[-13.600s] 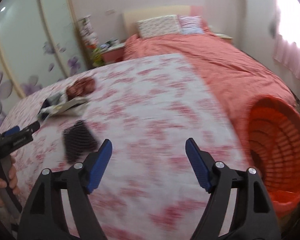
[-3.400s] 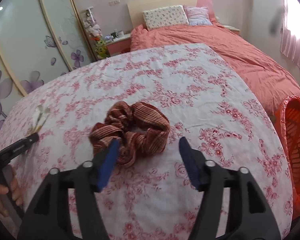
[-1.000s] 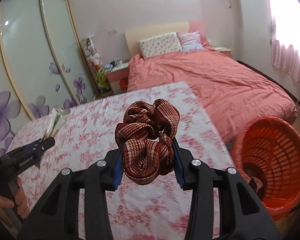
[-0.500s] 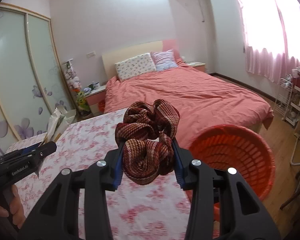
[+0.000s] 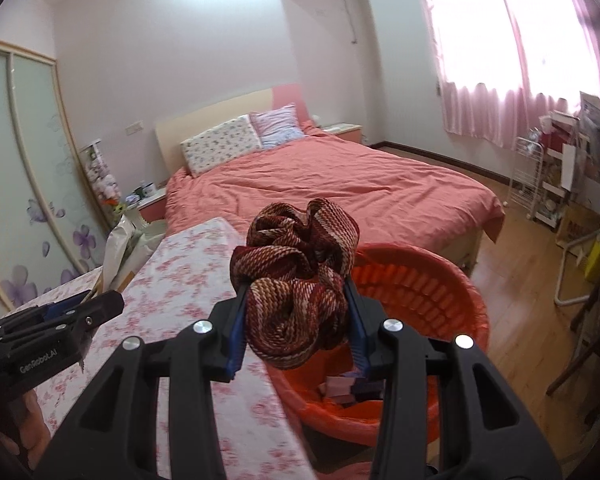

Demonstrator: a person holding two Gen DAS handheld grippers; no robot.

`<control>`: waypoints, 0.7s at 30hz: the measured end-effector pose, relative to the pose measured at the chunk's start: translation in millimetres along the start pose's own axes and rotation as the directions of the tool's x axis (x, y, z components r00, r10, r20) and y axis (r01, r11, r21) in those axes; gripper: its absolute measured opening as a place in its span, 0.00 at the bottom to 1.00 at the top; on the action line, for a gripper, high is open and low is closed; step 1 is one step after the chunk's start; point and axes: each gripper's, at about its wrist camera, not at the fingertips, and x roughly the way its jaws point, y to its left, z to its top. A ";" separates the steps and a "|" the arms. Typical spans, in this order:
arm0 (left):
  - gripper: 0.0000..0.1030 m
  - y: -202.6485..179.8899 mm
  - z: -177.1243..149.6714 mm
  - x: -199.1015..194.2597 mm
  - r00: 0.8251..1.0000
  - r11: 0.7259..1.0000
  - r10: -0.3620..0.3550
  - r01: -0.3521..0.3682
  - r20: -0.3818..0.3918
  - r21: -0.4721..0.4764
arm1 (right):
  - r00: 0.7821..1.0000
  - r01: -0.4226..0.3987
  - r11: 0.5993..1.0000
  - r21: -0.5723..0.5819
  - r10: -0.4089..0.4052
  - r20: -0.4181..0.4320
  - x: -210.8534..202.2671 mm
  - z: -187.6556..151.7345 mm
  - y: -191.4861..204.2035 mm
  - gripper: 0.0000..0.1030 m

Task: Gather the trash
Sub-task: 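Carry the snack wrapper and scrunchie over the red basket, then open both tools over the red basket to drop the wrapper and scrunchie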

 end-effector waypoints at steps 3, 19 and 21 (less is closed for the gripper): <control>0.45 -20.0 1.1 11.3 0.999 0.999 -0.035 0.035 -0.013 0.025 | 1.000 0.013 1.000 0.027 -0.013 -0.004 2.7 -0.4 -16.4 0.40; 0.52 -92.7 1.0 78.1 0.981 0.985 -0.146 0.157 -0.125 0.078 | 0.999 0.022 0.986 0.163 -0.016 -0.036 40.4 6.6 -88.3 0.51; 0.64 -94.8 -2.4 89.7 0.979 0.986 -0.138 0.151 -0.152 0.076 | 0.999 0.020 0.983 0.184 -0.012 -0.044 47.7 5.6 -90.8 0.55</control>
